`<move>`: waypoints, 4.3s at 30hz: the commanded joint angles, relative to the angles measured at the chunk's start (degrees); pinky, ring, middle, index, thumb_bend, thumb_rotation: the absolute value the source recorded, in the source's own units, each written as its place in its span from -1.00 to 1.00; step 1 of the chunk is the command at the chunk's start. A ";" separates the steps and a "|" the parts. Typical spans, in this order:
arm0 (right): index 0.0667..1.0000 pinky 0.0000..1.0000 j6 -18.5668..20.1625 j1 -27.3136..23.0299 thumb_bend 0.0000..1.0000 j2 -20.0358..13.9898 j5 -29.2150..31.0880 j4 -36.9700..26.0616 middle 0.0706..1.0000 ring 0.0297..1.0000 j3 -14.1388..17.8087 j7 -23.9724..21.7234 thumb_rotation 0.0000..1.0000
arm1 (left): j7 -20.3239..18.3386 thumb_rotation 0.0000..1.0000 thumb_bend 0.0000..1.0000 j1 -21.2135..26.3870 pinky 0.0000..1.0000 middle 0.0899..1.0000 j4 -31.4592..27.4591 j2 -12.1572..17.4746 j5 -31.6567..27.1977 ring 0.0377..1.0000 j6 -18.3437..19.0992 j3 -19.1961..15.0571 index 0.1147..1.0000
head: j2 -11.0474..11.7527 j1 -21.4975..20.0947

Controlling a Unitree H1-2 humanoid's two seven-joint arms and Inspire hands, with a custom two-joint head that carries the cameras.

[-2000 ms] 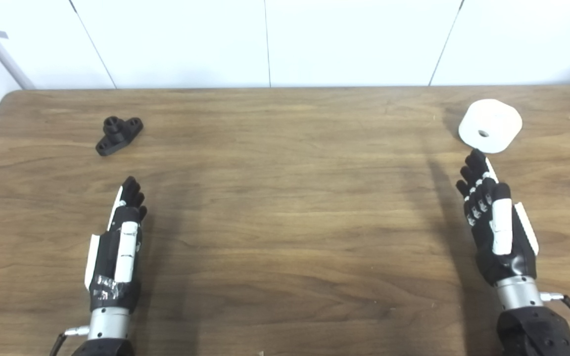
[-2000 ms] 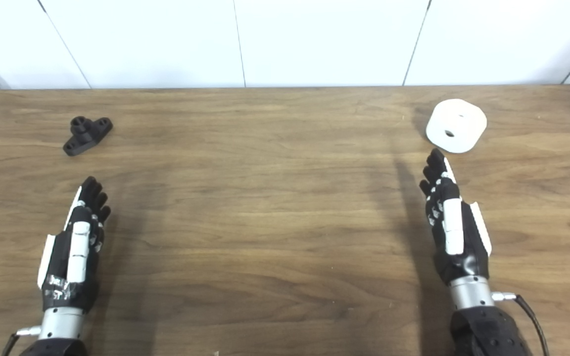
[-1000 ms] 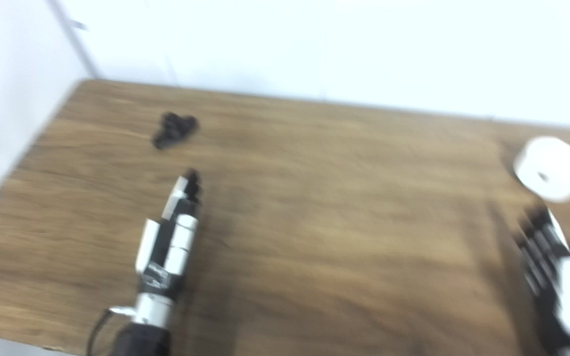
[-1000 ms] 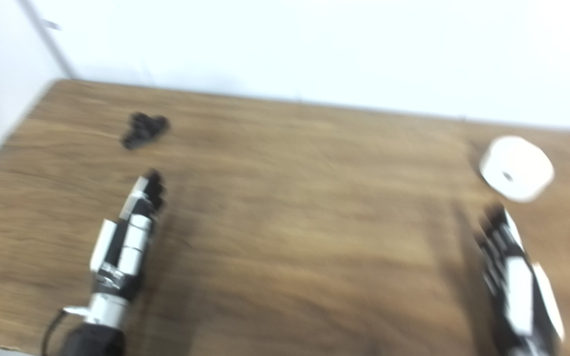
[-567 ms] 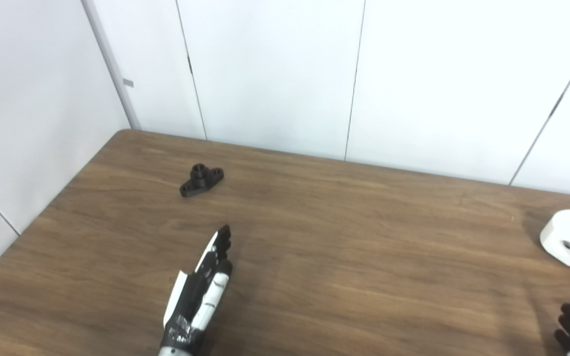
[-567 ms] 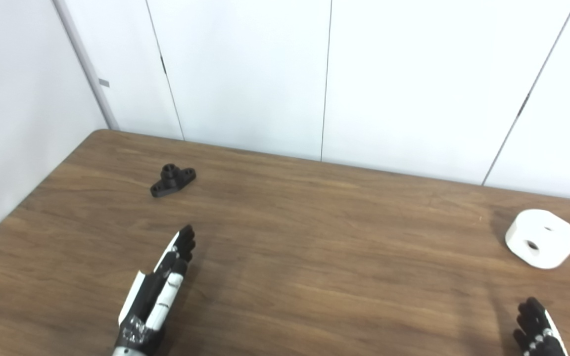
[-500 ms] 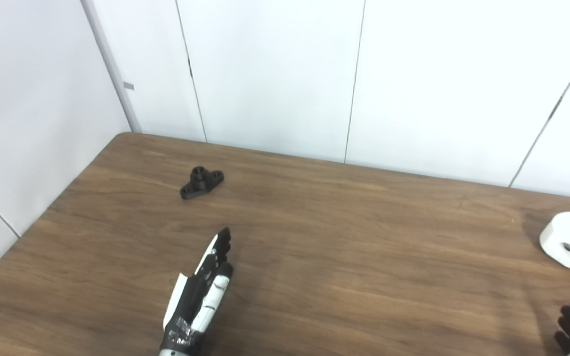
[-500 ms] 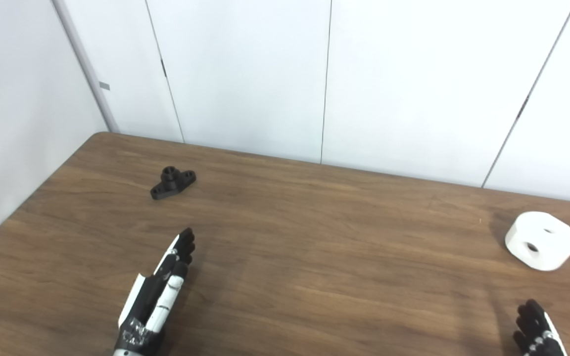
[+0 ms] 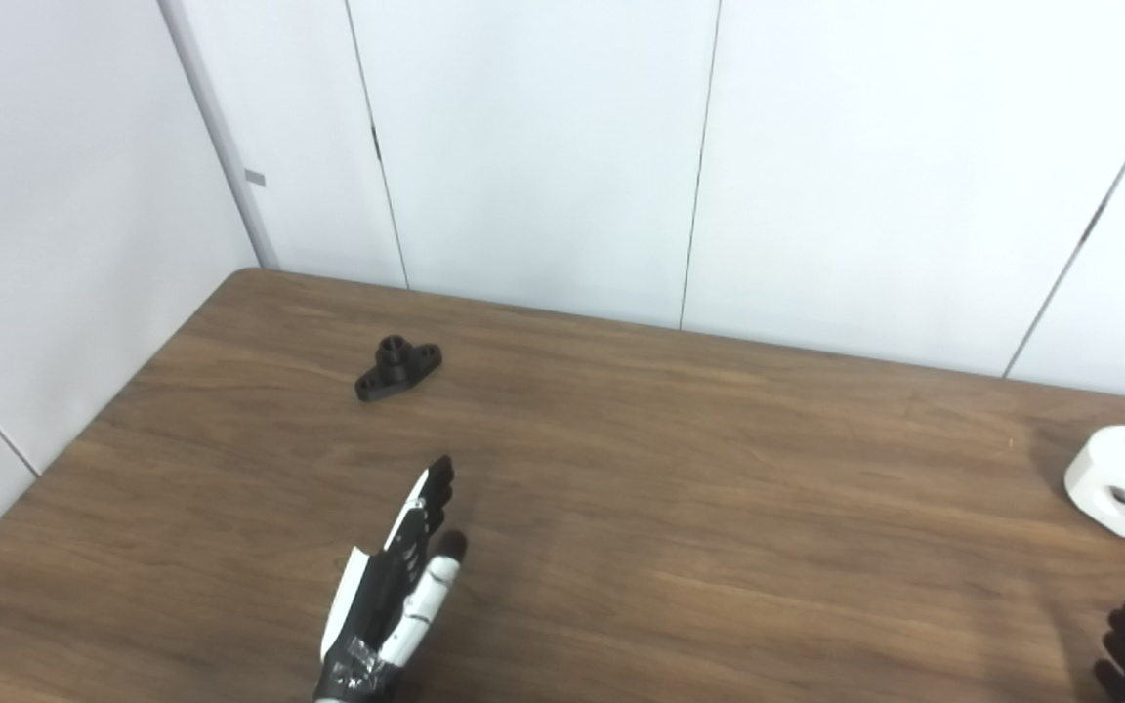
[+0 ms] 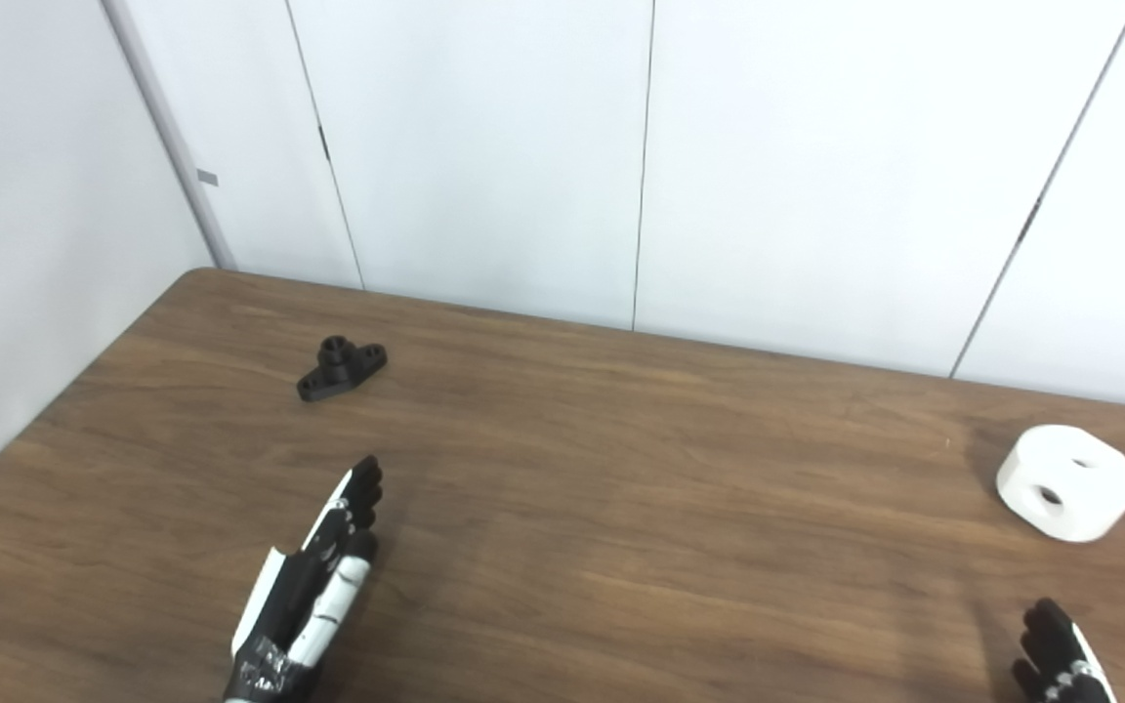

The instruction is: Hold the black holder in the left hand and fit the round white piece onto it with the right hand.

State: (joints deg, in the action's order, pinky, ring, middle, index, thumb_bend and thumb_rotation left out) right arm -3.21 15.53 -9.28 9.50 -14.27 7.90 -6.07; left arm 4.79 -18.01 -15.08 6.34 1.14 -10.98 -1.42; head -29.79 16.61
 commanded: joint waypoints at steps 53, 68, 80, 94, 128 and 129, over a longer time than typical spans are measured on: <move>0.90 1.00 -2.66 -2.43 0.52 0.22 1.49 2.41 0.95 0.98 -1.11 -1.01 0.90 | 1.81 -0.30 0.76 35.23 0.99 0.87 19.72 19.15 30.65 0.96 28.45 -6.79 0.60 | -0.07 -2.14; 0.91 1.00 -3.26 -2.42 0.49 0.23 1.62 2.80 0.95 0.99 -0.98 -1.11 0.92 | 2.58 -0.22 0.81 39.16 1.00 0.97 28.24 20.89 32.39 1.00 33.00 -2.13 0.70 | -0.05 -2.14; 0.91 1.00 -3.24 -2.58 0.50 0.45 0.88 2.91 0.95 0.98 -1.08 -0.66 0.91 | 3.41 -0.34 0.74 40.33 1.00 0.93 30.57 21.60 31.46 1.00 33.51 -0.76 0.55 | 0.05 -2.75; 0.87 1.00 -4.14 -3.05 0.47 0.83 0.91 3.82 0.91 0.94 -1.07 -0.70 0.85 | 4.23 -0.31 0.73 43.22 1.00 0.92 35.63 21.73 31.63 1.00 33.55 1.85 0.50 | 0.26 -3.50; 0.92 1.00 -3.71 -3.16 0.45 0.78 0.63 3.48 0.96 1.00 -0.75 -0.46 0.89 | 5.39 -0.35 0.73 44.97 1.00 0.89 39.38 22.50 31.50 1.00 34.65 3.77 0.47 | -0.58 -3.26; 0.93 1.00 -3.76 -3.16 0.44 0.76 0.73 3.50 0.96 1.00 -0.77 -0.50 0.90 | 5.30 -0.36 0.72 44.79 1.00 0.89 39.14 22.55 31.47 1.00 34.83 3.76 0.47 | -0.62 -3.20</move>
State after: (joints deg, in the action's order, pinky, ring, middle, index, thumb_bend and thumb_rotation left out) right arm -5.04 12.48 -9.14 9.52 -11.70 7.01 -6.54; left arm 9.12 25.45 25.51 26.44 31.45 23.70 2.63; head -30.41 13.36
